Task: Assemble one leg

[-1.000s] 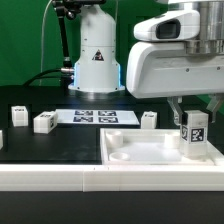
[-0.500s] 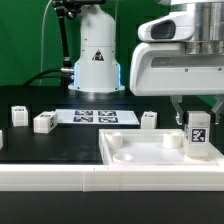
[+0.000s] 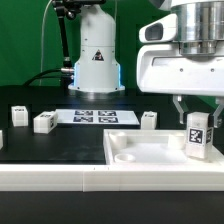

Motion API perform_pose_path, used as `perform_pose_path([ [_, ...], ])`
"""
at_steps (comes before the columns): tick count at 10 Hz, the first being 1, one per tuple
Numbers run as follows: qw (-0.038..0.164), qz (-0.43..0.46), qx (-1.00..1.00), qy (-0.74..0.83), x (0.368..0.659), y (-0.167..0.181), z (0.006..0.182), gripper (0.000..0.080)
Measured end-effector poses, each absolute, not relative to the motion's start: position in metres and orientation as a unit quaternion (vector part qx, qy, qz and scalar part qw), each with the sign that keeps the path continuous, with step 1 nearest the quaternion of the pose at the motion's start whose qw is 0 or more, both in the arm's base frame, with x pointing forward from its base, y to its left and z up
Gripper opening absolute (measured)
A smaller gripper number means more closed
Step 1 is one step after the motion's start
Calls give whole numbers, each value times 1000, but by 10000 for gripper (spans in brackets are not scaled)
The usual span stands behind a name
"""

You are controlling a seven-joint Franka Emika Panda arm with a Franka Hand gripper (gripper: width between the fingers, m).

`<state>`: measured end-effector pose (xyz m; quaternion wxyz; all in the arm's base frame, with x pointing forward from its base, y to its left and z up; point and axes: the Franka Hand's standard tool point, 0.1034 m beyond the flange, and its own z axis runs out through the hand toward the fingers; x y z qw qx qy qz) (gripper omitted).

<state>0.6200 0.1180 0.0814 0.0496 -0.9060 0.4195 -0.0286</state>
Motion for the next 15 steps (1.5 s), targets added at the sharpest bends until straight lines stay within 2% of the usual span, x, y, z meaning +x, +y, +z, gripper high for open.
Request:
perform_pose_path([
  [4, 57, -11, -829, 556, 622, 116, 81, 291],
  [7, 57, -12, -840, 539, 622, 116, 81, 300],
  [8, 57, -13, -845, 531, 621, 117, 81, 473],
  [9, 57, -15, -858, 509, 622, 117, 81, 473],
  [10, 56, -19, -887, 457, 622, 117, 81, 618],
  [12, 53, -20, -927, 371, 621, 119, 82, 647],
  [15, 31, -23, -982, 185, 622, 125, 86, 649],
])
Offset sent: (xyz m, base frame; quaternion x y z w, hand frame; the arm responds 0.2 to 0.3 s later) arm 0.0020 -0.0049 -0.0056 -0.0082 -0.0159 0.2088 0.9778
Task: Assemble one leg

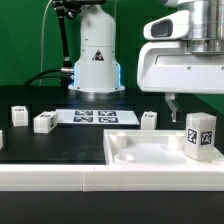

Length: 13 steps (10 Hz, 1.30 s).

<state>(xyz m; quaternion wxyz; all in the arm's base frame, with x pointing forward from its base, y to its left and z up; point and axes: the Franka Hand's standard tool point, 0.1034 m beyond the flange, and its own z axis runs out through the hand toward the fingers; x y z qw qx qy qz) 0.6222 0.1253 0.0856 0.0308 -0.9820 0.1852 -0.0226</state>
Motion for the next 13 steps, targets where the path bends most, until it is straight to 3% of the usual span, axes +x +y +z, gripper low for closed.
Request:
perform_pose_path([
  [5, 14, -39, -999, -14, 625, 122, 84, 649],
  [9, 9, -43, -996, -80, 624, 118, 81, 649],
  [11, 9, -43, -996, -80, 624, 118, 81, 384],
  [12, 9, -43, -996, -80, 624, 118, 81, 291],
  [13, 10, -43, -996, -72, 624, 118, 81, 291],
])
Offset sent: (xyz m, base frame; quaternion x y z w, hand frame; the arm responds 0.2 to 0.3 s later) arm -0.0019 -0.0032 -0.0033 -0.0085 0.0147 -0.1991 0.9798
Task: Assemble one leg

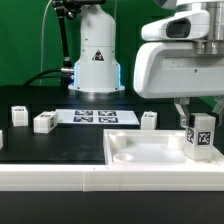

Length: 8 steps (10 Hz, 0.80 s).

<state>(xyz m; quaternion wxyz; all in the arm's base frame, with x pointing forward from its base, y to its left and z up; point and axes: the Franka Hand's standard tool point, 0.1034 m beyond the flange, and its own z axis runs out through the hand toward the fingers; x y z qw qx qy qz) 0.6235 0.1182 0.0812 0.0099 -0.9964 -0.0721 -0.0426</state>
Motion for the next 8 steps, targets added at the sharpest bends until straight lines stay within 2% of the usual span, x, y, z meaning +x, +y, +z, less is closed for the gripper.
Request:
perform_pose_path([
  [2, 11, -42, -998, -53, 623, 118, 81, 291],
  [4, 28, -39, -998, 51, 623, 118, 81, 291],
  [8, 34, -32, -968, 246, 622, 118, 80, 291],
])
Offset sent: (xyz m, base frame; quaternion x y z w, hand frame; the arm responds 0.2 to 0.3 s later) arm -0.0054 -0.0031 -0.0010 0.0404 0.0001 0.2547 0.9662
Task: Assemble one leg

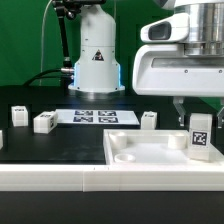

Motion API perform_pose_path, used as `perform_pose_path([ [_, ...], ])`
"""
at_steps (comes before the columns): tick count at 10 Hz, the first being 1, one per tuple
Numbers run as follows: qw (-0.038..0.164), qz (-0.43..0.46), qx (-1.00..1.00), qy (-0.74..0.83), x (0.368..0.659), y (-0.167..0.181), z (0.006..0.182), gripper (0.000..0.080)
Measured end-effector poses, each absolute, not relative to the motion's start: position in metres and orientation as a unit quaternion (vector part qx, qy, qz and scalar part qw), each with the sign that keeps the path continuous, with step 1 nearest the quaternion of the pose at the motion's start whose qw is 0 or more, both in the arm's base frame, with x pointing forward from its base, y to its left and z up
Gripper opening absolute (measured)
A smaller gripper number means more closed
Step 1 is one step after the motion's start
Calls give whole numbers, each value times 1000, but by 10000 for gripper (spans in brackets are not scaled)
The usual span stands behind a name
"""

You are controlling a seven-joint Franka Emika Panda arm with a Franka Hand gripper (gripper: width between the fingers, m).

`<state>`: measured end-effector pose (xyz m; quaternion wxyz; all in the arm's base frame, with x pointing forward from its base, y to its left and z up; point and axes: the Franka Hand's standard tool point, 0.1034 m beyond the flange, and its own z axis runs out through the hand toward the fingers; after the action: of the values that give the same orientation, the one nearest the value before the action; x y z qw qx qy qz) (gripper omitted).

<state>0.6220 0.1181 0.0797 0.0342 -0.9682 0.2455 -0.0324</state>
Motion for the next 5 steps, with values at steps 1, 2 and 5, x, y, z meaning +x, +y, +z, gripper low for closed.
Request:
perform_pose_path([
  [1, 35, -31, -954, 297, 622, 118, 79, 292],
  [2, 37, -31, -928, 369, 622, 118, 79, 292],
  [5, 39, -27, -852, 521, 621, 119, 79, 292],
])
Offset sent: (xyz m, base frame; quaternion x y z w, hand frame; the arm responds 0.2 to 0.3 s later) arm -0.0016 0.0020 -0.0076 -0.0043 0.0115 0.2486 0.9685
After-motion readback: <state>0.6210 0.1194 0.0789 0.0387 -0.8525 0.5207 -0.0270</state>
